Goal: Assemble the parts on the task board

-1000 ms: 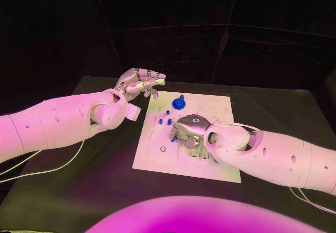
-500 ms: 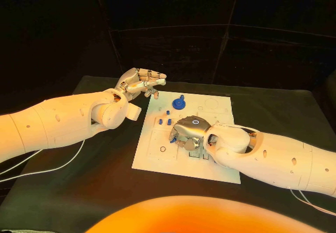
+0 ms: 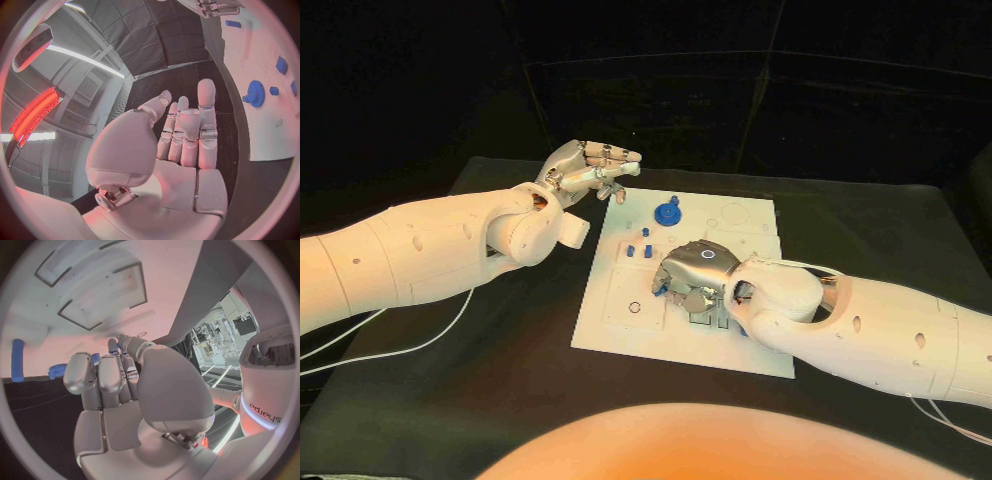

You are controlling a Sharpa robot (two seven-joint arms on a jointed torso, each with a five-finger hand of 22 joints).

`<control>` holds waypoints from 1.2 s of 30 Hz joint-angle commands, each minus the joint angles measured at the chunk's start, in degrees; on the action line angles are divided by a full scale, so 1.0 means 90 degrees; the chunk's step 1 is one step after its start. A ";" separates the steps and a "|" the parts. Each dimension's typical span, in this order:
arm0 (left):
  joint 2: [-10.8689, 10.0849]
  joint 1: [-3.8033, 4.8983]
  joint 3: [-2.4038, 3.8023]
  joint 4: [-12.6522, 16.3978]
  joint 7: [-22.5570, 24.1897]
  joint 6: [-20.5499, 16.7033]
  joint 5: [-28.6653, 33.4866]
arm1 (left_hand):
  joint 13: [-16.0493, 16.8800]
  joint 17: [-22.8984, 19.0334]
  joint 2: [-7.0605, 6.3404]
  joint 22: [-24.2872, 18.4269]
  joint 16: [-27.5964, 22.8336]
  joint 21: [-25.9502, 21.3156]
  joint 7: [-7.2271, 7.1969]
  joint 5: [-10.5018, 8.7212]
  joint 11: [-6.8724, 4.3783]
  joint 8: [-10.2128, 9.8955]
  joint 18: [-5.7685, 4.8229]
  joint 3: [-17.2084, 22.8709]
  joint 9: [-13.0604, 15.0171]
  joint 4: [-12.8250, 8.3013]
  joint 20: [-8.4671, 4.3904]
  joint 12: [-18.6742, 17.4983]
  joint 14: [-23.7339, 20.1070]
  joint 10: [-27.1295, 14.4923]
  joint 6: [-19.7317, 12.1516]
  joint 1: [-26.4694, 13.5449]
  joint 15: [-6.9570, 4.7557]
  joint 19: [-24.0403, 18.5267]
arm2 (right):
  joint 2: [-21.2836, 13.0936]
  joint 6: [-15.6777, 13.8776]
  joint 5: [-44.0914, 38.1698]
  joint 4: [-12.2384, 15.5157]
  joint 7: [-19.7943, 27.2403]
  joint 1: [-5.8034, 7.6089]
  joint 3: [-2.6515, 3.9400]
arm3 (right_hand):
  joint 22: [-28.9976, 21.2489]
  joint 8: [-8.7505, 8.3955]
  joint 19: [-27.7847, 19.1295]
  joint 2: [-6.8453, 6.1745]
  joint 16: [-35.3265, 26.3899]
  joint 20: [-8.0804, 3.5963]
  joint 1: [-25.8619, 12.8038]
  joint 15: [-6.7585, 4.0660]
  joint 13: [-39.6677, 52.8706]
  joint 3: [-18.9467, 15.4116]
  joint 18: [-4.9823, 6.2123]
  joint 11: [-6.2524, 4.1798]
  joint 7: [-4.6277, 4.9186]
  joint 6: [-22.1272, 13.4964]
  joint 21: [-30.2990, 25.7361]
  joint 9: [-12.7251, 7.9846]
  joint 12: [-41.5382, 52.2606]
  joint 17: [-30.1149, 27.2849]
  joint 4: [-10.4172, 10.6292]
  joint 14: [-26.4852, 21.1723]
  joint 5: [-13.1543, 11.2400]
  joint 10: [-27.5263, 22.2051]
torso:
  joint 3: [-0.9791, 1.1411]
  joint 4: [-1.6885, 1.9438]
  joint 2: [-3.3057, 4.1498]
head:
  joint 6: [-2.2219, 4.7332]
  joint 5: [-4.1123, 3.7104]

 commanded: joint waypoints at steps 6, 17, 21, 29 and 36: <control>-0.0009 0.0010 0.0007 0.0020 0.0000 0.0080 0.0024 | 0.0006 -0.0014 0.0039 -0.0013 -0.0030 -0.0029 0.0011 -0.0017 0.0016 -0.0012 0.0114 -0.0049 0.0001 0.0005 0.0011 0.0033 -0.0032 -0.0049 -0.0001 0.0015 0.0010 -0.0018 | -0.0026 -0.0020 -0.0245 0.0180 -0.0390 0.0010 0.0009 | 0.0022 0.0021 0.0042 0.0010 0.0046 0.0014 -0.0127 -0.0034 0.0009 -0.0056 -0.0070 0.0015 -0.0001 0.0050 0.0039 0.0011 -0.0018 0.0007 0.0017 0.0143 0.0018 0.0056 | -0.0005 0.0011 0.0007 | 0.0001 0.0013; -0.0008 0.0010 0.0007 0.0020 -0.0010 0.0090 0.0024 | 0.0006 -0.0014 0.0039 -0.0013 -0.0030 -0.0029 0.0011 -0.0017 0.0016 -0.0012 0.0114 -0.0049 0.0001 0.0005 0.0011 0.0033 -0.0032 -0.0049 -0.0001 0.0015 0.0010 -0.0018 | 0.0013 0.0120 -0.0412 0.0339 -0.0822 0.0016 0.0013 | 0.0121 0.0026 0.0114 0.0042 0.0077 0.0013 -0.0265 -0.0041 0.0014 -0.0127 -0.0093 0.0000 -0.0019 0.0071 0.0095 0.0017 -0.0024 0.0018 0.0084 0.0143 0.0052 0.0093 | -0.0006 0.0015 0.0005 | 0.0001 0.0047; -0.0005 0.0010 0.0007 0.0015 -0.0013 0.0092 0.0024 | 0.0006 -0.0019 0.0040 -0.0017 -0.0031 -0.0031 0.0014 -0.0017 0.0019 -0.0015 0.0113 -0.0056 0.0000 0.0011 0.0012 0.0034 -0.0035 -0.0055 -0.0006 0.0009 0.0012 -0.0018 | 0.0078 0.0243 -0.0439 0.0326 -0.0912 0.0018 0.0014 | 0.0143 0.0035 0.0131 0.0060 0.0084 0.0010 -0.0317 -0.0049 0.0019 -0.0159 -0.0098 -0.0013 -0.0034 0.0091 0.0107 0.0023 -0.0017 0.0014 0.0113 0.0143 0.0049 0.0124 | -0.0005 0.0012 0.0010 | 0.0001 0.0064; 0.0006 0.0010 0.0007 0.0010 -0.0022 0.0105 0.0024 | 0.0006 -0.0019 0.0040 -0.0017 -0.0031 -0.0031 0.0014 -0.0017 0.0019 -0.0015 0.0113 -0.0056 0.0000 0.0011 0.0012 0.0034 -0.0035 -0.0055 -0.0006 0.0009 0.0012 -0.0018 | 0.0198 0.0361 -0.0521 0.0275 -0.1029 0.0020 0.0014 | 0.0146 0.0036 0.0134 0.0074 0.0086 0.0006 -0.0366 -0.0054 0.0020 -0.0187 -0.0099 -0.0019 -0.0042 0.0099 0.0107 0.0026 -0.0019 0.0007 0.0144 0.0140 0.0047 0.0136 | -0.0002 0.0004 0.0011 | 0.0001 0.0087; 0.0009 0.0010 0.0007 0.0009 -0.0032 0.0110 0.0024 | 0.0006 -0.0026 0.0044 -0.0021 -0.0032 -0.0034 0.0017 -0.0017 0.0022 -0.0016 0.0113 -0.0062 -0.0001 0.0018 0.0014 0.0035 -0.0039 -0.0060 -0.0010 0.0003 0.0014 -0.0018 | 0.0246 0.0435 -0.0584 0.0278 -0.1124 0.0024 0.0014 | 0.0144 0.0036 0.0133 0.0082 0.0085 0.0005 -0.0390 -0.0056 0.0020 -0.0201 -0.0098 -0.0022 -0.0046 0.0101 0.0104 0.0028 -0.0022 0.0001 0.0160 0.0139 0.0046 0.0139 | -0.0004 0.0011 0.0007 | 0.0001 0.0092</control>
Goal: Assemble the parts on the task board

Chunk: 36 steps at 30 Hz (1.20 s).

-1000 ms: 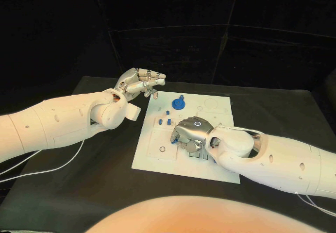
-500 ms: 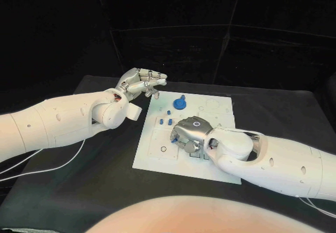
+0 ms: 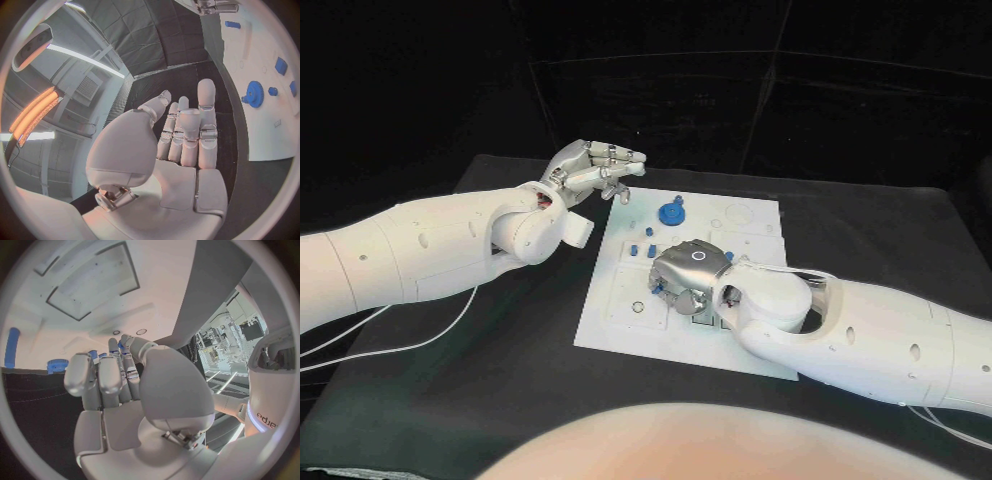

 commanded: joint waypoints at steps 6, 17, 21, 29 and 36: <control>0.0006 0.0010 0.0007 0.0006 -0.0003 0.0086 0.0024 | 0.0008 -0.0006 0.0044 -0.0006 -0.0032 -0.0034 0.0017 -0.0017 -0.0001 -0.0016 0.0113 -0.0042 -0.0001 -0.0001 0.0014 0.0035 -0.0040 -0.0037 -0.0010 0.0003 0.0013 -0.0018 | -0.0008 0.0223 -0.0170 0.0027 -0.0225 0.0021 0.0005 | 0.0002 0.0032 0.0044 0.0018 0.0027 0.0005 -0.0067 -0.0057 0.0004 -0.0051 -0.0098 -0.0019 -0.0013 0.0043 0.0029 -0.0003 -0.0025 -0.0018 0.0010 0.0137 0.0015 0.0044 | 0.0001 -0.0009 -0.0005 | 0.0001 0.0010; 0.0002 0.0011 0.0007 0.0003 -0.0014 0.0098 0.0024 | 0.0008 -0.0006 0.0044 -0.0006 -0.0032 -0.0034 0.0017 -0.0017 -0.0001 -0.0016 0.0113 -0.0042 -0.0001 -0.0001 0.0014 0.0035 -0.0040 -0.0037 -0.0010 0.0003 0.0013 -0.0018 | -0.0116 0.0210 -0.0280 0.0126 -0.0296 0.0039 0.0009 | 0.0022 0.0032 0.0059 0.0024 0.0036 0.0004 -0.0072 -0.0057 0.0004 -0.0053 -0.0103 -0.0021 -0.0015 0.0044 0.0040 -0.0002 -0.0026 -0.0007 0.0014 0.0138 0.0015 0.0045 | 0.0003 -0.0008 0.0001 | 0.0001 0.0023; 0.0002 0.0011 0.0007 0.0001 -0.0015 0.0100 0.0024 | 0.0008 -0.0006 0.0044 -0.0006 -0.0032 -0.0034 0.0017 -0.0017 -0.0001 -0.0016 0.0113 -0.0042 -0.0001 -0.0001 0.0014 0.0035 -0.0040 -0.0037 -0.0010 0.0003 0.0013 -0.0018 | -0.0114 0.0241 -0.0291 0.0131 -0.0297 0.0051 0.0010 | 0.0034 0.0032 0.0068 0.0025 0.0038 0.0004 -0.0073 -0.0058 0.0004 -0.0054 -0.0106 -0.0022 -0.0016 0.0045 0.0047 -0.0002 -0.0026 -0.0003 0.0015 0.0139 0.0015 0.0046 | -0.0001 0.0000 -0.0001 | 0.0001 0.0015; 0.0010 0.0011 0.0007 -0.0009 -0.0017 0.0107 0.0024 | 0.0008 -0.0017 0.0050 -0.0012 -0.0035 -0.0037 0.0017 -0.0017 0.0000 -0.0018 0.0112 -0.0049 -0.0001 0.0004 0.0016 0.0038 -0.0046 -0.0044 -0.0015 0.0001 0.0016 -0.0018 | -0.0020 0.0367 -0.0238 0.0058 -0.0261 0.0070 0.0010 | 0.0034 0.0032 0.0068 0.0025 0.0038 0.0004 -0.0073 -0.0058 0.0004 -0.0054 -0.0106 -0.0022 -0.0016 0.0045 0.0047 -0.0002 -0.0026 -0.0003 0.0015 0.0139 0.0015 0.0046 | 0.0001 -0.0002 0.0001 | 0.0001 0.0019; 0.0014 0.0011 0.0007 -0.0011 -0.0019 0.0111 0.0024 | 0.0008 -0.0017 0.0050 -0.0012 -0.0035 -0.0037 0.0017 -0.0017 0.0000 -0.0018 0.0112 -0.0049 -0.0001 0.0004 0.0016 0.0038 -0.0046 -0.0044 -0.0015 0.0001 0.0016 -0.0018 | 0.0035 0.0412 -0.0225 0.0004 -0.0268 0.0074 0.0009 | 0.0031 0.0033 0.0066 0.0027 0.0043 0.0003 -0.0076 -0.0059 0.0004 -0.0057 -0.0105 -0.0024 -0.0019 0.0047 0.0045 -0.0001 -0.0027 0.0001 0.0016 0.0139 0.0015 0.0048 | 0.0000 -0.0003 0.0003 | 0.0001 0.0018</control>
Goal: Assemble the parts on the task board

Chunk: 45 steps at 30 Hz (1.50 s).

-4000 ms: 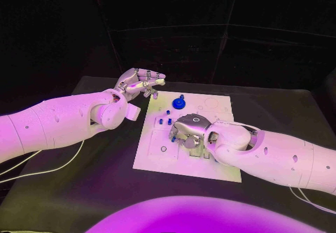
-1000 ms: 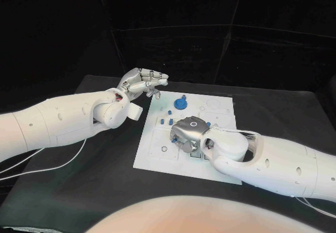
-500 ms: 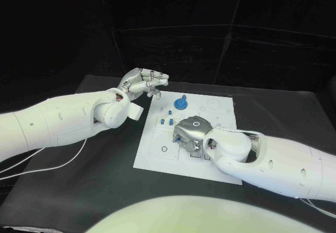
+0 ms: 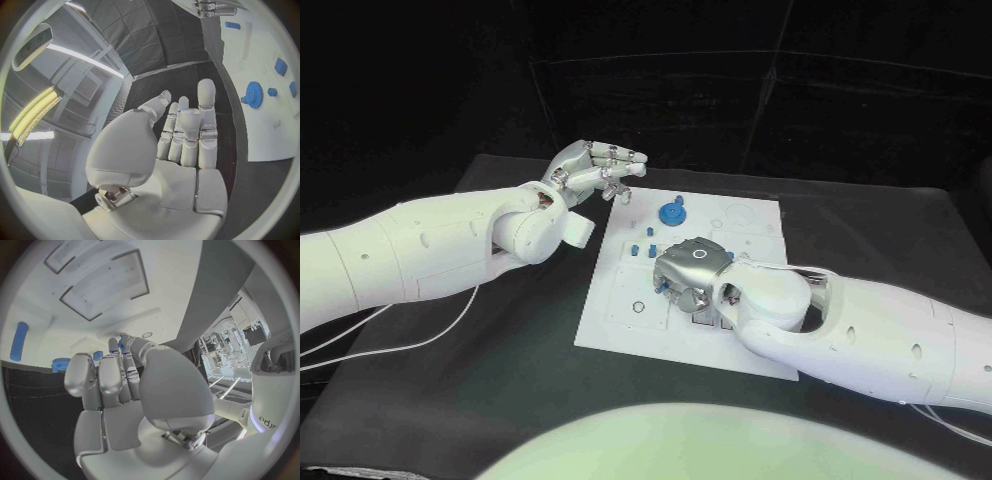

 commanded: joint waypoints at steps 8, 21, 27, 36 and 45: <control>0.0011 0.0010 0.0007 0.0004 0.0015 0.0078 0.0023 | 0.0009 -0.0005 0.0050 -0.0006 -0.0035 -0.0037 0.0017 -0.0017 0.0000 -0.0018 0.0112 -0.0049 -0.0002 0.0005 0.0016 0.0038 -0.0046 -0.0044 -0.0015 0.0001 0.0016 -0.0018 | 0.0067 0.0264 -0.0001 -0.0041 -0.0011 0.0017 0.0003 | 0.0004 0.0014 0.0044 0.0003 0.0044 -0.0020 -0.0051 -0.0059 0.0006 -0.0041 -0.0105 -0.0002 0.0006 0.0027 0.0019 0.0007 -0.0027 0.0009 0.0000 0.0139 0.0024 0.0026 | 0.0001 0.0004 -0.0002 | 0.0001 -0.0003; 0.0014 0.0010 0.0007 0.0004 0.0006 0.0090 0.0023 | 0.0009 -0.0005 0.0050 -0.0006 -0.0035 -0.0037 0.0017 -0.0017 0.0000 -0.0018 0.0112 -0.0049 -0.0002 0.0005 0.0016 0.0038 -0.0046 -0.0044 -0.0015 0.0001 0.0016 -0.0018 | 0.0119 0.0348 0.0006 -0.0086 -0.0067 0.0022 0.0002 | 0.0007 0.0014 0.0046 0.0004 0.0040 -0.0020 -0.0053 -0.0060 0.0006 -0.0043 -0.0106 -0.0003 0.0005 0.0026 0.0021 0.0007 -0.0029 0.0004 0.0001 0.0138 0.0023 0.0025 | 0.0003 0.0001 0.0001 | 0.0001 0.0009; 0.0013 0.0010 0.0007 0.0004 0.0003 0.0091 0.0023 | 0.0009 -0.0005 0.0050 -0.0006 -0.0035 -0.0037 0.0017 -0.0017 0.0000 -0.0018 0.0112 -0.0049 -0.0002 0.0005 0.0016 0.0038 -0.0046 -0.0044 -0.0015 0.0001 0.0016 -0.0018 | 0.0146 0.0338 0.0003 -0.0106 -0.0071 0.0023 0.0002 | 0.0000 0.0013 0.0041 0.0006 0.0039 -0.0021 -0.0056 -0.0061 0.0005 -0.0046 -0.0104 -0.0003 0.0004 0.0025 0.0016 0.0007 -0.0031 0.0000 0.0002 0.0137 0.0021 0.0024 | 0.0000 0.0001 0.0000 | 0.0001 0.0017; 0.0022 0.0011 0.0007 -0.0002 -0.0002 0.0096 0.0023 | 0.0009 -0.0005 0.0050 -0.0006 -0.0035 -0.0037 0.0017 -0.0017 0.0000 -0.0018 0.0112 -0.0049 -0.0002 0.0005 0.0016 0.0038 -0.0046 -0.0044 -0.0015 0.0001 0.0016 -0.0018 | 0.0199 0.0297 0.0009 -0.0131 -0.0020 0.0024 0.0002 | 0.0001 0.0011 0.0042 0.0006 0.0041 -0.0021 -0.0059 -0.0061 0.0005 -0.0049 -0.0105 -0.0003 0.0004 0.0023 0.0016 0.0007 -0.0033 0.0003 0.0003 0.0137 0.0019 0.0022 | -0.0001 0.0000 -0.0003 | 0.0001 0.0024; 0.0021 0.0011 0.0007 -0.0003 -0.0024 0.0116 0.0023 | 0.0009 -0.0005 0.0050 -0.0006 -0.0035 -0.0037 0.0017 -0.0017 0.0000 -0.0018 0.0112 -0.0049 -0.0002 0.0005 0.0016 0.0038 -0.0046 -0.0044 -0.0015 0.0001 0.0016 -0.0018 | 0.0214 0.0245 0.0067 -0.0137 0.0042 0.0025 0.0002 | 0.0000 0.0010 0.0041 0.0005 0.0041 -0.0022 -0.0061 -0.0061 0.0004 -0.0051 -0.0104 -0.0003 0.0004 0.0021 0.0015 0.0006 -0.0035 0.0002 0.0004 0.0136 0.0019 0.0019 | 0.0000 -0.0002 -0.0004 | 0.0001 0.0039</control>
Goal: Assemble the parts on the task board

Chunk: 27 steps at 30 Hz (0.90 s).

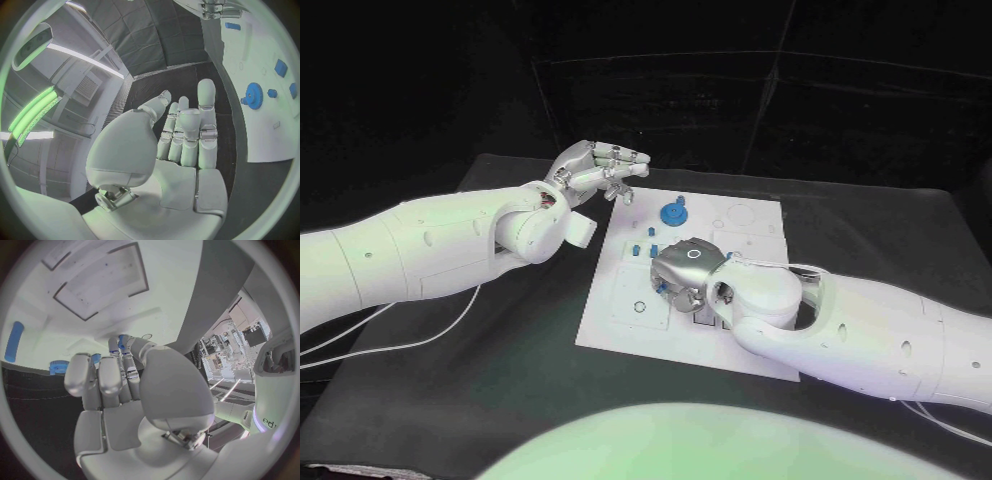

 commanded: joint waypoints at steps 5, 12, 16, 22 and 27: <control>0.0010 0.0011 0.0007 0.0006 -0.0016 0.0115 0.0023 | 0.0011 -0.0020 0.0057 -0.0018 -0.0037 -0.0044 0.0015 -0.0018 0.0000 -0.0016 0.0113 -0.0059 -0.0001 0.0011 0.0018 0.0044 -0.0055 -0.0052 -0.0015 0.0002 0.0017 -0.0018 | 0.0025 -0.0028 0.0063 -0.0001 0.0104 0.0005 -0.0002 | 0.0002 0.0025 0.0041 0.0001 0.0047 -0.0023 -0.0069 -0.0061 0.0002 -0.0060 -0.0104 -0.0002 0.0014 0.0021 0.0014 0.0004 -0.0048 0.0004 0.0005 0.0135 0.0020 0.0007 | 0.0002 -0.0001 0.0000 | 0.0001 0.0012; 0.0011 0.0011 0.0007 0.0005 -0.0031 0.0135 0.0023 | 0.0011 -0.0018 0.0057 -0.0020 -0.0035 -0.0045 0.0015 -0.0018 0.0000 -0.0016 0.0113 -0.0062 -0.0001 0.0012 0.0019 0.0045 -0.0055 -0.0053 -0.0016 0.0001 0.0017 -0.0018 | 0.0045 -0.0012 0.0130 -0.0036 0.0135 0.0005 -0.0002 | -0.0007 0.0008 0.0035 -0.0010 0.0046 -0.0023 -0.0077 -0.0058 -0.0004 -0.0072 -0.0103 0.0007 0.0022 -0.0012 0.0006 -0.0002 -0.0070 -0.0002 0.0002 0.0131 0.0014 -0.0025 | 0.0002 0.0000 -0.0001 | 0.0001 0.0015; 0.0012 0.0011 0.0007 0.0006 -0.0041 0.0150 0.0023 | 0.0011 -0.0018 0.0057 -0.0020 -0.0035 -0.0045 0.0015 -0.0018 0.0000 -0.0016 0.0113 -0.0062 -0.0001 0.0012 0.0019 0.0045 -0.0055 -0.0053 -0.0016 0.0001 0.0017 -0.0018 | 0.0061 -0.0001 0.0169 -0.0079 0.0149 0.0005 -0.0002 | -0.0052 -0.0046 0.0001 -0.0059 0.0029 0.0003 -0.0116 -0.0009 -0.0029 -0.0090 -0.0098 0.0072 0.0085 -0.0198 -0.0028 -0.0043 -0.0196 -0.0044 0.0010 0.0117 -0.0024 -0.0235 | 0.0002 -0.0003 0.0000 | 0.0001 0.0023; 0.0012 0.0011 0.0007 0.0005 -0.0058 0.0170 0.0023 | 0.0011 -0.0020 0.0056 -0.0022 -0.0035 -0.0046 0.0016 -0.0018 0.0001 -0.0016 0.0113 -0.0066 -0.0001 0.0015 0.0019 0.0046 -0.0056 -0.0054 -0.0017 -0.0002 0.0018 -0.0018 | 0.0079 -0.0004 0.0200 -0.0138 0.0172 0.0005 -0.0002 | -0.0124 -0.0048 -0.0052 -0.0123 0.0002 0.0051 -0.0161 0.0041 -0.0029 -0.0099 -0.0083 0.0136 0.0141 -0.0381 -0.0080 -0.0068 -0.0284 -0.0103 0.0027 0.0097 -0.0066 -0.0402 | 0.0003 -0.0003 0.0000 | 0.0001 0.0027; 0.0017 0.0011 0.0006 0.0001 -0.0079 0.0196 0.0023 | 0.0012 -0.0023 0.0056 -0.0024 -0.0036 -0.0047 0.0017 -0.0018 0.0002 -0.0016 0.0113 -0.0071 -0.0001 0.0018 0.0020 0.0048 -0.0058 -0.0055 -0.0017 -0.0005 0.0018 -0.0018 | 0.0089 -0.0023 0.0227 -0.0158 0.0186 0.0005 -0.0003 | -0.0149 -0.0050 -0.0067 -0.0158 -0.0003 0.0078 -0.0194 0.0069 -0.0029 -0.0110 -0.0077 0.0168 0.0176 -0.0493 -0.0100 -0.0074 -0.0309 -0.0125 0.0046 0.0089 -0.0098 -0.0488 | 0.0005 -0.0003 0.0002 | 0.0001 0.0035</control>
